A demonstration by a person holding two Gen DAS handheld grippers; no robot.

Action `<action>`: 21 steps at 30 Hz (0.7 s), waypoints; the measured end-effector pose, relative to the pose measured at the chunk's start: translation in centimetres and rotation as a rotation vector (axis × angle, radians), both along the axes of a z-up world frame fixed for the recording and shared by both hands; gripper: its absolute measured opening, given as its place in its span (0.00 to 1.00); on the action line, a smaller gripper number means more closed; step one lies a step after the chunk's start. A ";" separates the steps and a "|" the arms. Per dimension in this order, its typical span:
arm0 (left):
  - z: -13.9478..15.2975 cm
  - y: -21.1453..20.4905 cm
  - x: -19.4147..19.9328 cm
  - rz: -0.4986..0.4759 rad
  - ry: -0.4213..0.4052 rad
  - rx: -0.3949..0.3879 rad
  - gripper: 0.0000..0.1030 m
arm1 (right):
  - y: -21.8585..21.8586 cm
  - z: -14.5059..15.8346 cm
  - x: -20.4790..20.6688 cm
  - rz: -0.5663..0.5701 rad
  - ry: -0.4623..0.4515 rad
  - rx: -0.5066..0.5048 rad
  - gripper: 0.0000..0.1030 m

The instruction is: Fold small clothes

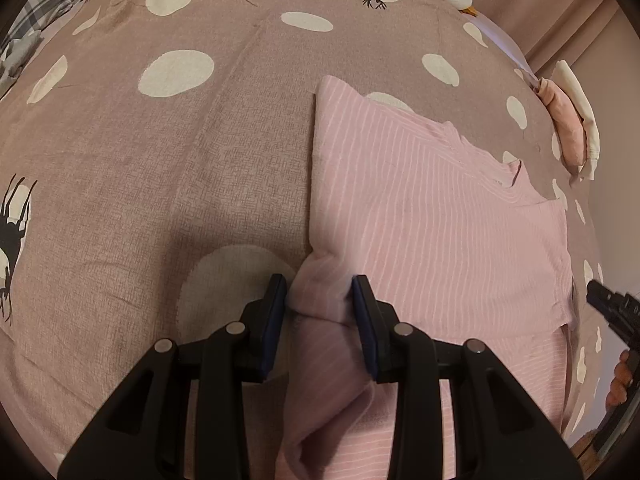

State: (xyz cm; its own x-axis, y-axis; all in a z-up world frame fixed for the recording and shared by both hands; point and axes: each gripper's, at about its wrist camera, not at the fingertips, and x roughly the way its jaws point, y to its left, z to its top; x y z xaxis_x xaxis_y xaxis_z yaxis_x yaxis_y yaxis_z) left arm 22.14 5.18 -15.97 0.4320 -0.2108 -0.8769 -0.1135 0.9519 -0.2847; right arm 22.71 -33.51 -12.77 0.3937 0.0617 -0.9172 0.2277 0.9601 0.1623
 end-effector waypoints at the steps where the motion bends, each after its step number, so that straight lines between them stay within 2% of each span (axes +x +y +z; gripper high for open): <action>1: 0.0 0.0 0.0 0.001 0.000 0.000 0.35 | 0.1 -0.2 -0.2 0.003 0.003 0.007 0.35; 5: 0.0 0.0 0.0 -0.001 -0.002 0.003 0.35 | 1.1 -1.3 -1.2 0.024 0.036 0.046 0.43; 11: 0.0 0.0 -0.1 -0.001 -0.004 0.004 0.35 | 2.1 -2.5 -1.9 0.034 0.048 0.098 0.43; 12: 0.0 -0.1 -0.1 -0.003 -0.007 0.005 0.35 | 2.2 -2.9 -1.8 0.037 0.059 0.098 0.41; 14: 0.0 -0.1 -0.1 -0.009 -0.009 0.007 0.35 | 2.5 -3.1 -1.8 0.042 0.057 0.041 0.27; 15: 0.0 -0.1 -0.1 -0.008 -0.009 0.007 0.35 | 2.6 -2.9 -1.9 0.044 0.049 0.026 0.26; 18: -0.1 -0.1 0.0 -0.005 -0.006 0.003 0.35 | 2.3 -1.7 -2.1 0.043 0.015 0.011 0.10; 21: 0.0 -0.2 -0.1 -0.002 -0.008 0.006 0.35 | 2.2 -0.2 -2.5 0.060 -0.036 0.003 0.08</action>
